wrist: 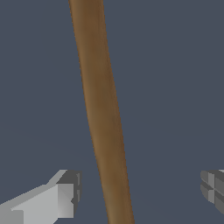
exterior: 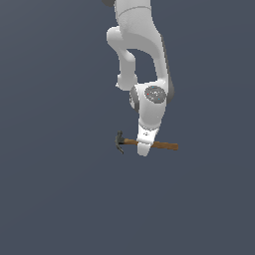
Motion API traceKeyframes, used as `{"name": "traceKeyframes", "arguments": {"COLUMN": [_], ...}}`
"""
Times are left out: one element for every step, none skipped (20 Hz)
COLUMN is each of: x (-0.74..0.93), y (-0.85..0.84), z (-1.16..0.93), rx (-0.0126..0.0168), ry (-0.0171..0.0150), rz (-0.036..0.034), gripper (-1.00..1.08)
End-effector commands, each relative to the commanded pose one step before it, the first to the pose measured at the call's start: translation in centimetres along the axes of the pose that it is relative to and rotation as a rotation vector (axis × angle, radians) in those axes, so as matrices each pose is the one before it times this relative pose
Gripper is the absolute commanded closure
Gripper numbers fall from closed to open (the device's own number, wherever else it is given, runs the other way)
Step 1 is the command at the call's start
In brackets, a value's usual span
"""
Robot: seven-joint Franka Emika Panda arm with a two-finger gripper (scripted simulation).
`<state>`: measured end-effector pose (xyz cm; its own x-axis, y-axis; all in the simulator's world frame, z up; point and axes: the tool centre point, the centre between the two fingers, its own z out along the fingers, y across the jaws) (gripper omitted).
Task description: Pick up the object and move it to a goal position.
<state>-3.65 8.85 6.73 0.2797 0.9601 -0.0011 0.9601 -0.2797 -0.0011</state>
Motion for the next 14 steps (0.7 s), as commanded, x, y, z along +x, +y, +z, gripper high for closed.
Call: {"name": "traceKeyframes", "arguments": {"x": [0.085,-0.003,-0.022,-0.002,-0.007,-0.012,0.020,-0.021,0.011,0.006,0.001,-0.002,0.001,0.008], "y": [-0.040,0.001,0.005,0.000,0.000,0.000,-0.018,-0.002,-0.019,-0.020,-0.021,-0.020,-0.017,-0.012], "z": [0.055,0.005,-0.017,0.033,0.100,0.166,0.229,0.296,0.359,0.422,0.483,0.542,0.534,0.462], "rx": [-0.00108,-0.00004,0.00056,0.00000,0.00000,0.00000,-0.00004,0.00000,-0.00004,-0.00003,-0.00003,-0.00003,-0.00004,-0.00006], "ry": [0.00105,0.00005,-0.00043,0.00000,0.00000,0.00000,0.00000,0.00000,0.00000,0.00001,0.00001,0.00002,0.00002,0.00003], "rz": [-0.01324,-0.00069,0.00512,0.00000,0.00000,0.00000,-0.00069,0.00000,-0.00069,-0.00069,-0.00069,-0.00069,-0.00069,-0.00069], "gripper": [-0.92,-0.92,-0.92,-0.92,-0.92,-0.92,-0.92,-0.92,-0.92,-0.92,-0.92,-0.92,-0.92,-0.92]}}
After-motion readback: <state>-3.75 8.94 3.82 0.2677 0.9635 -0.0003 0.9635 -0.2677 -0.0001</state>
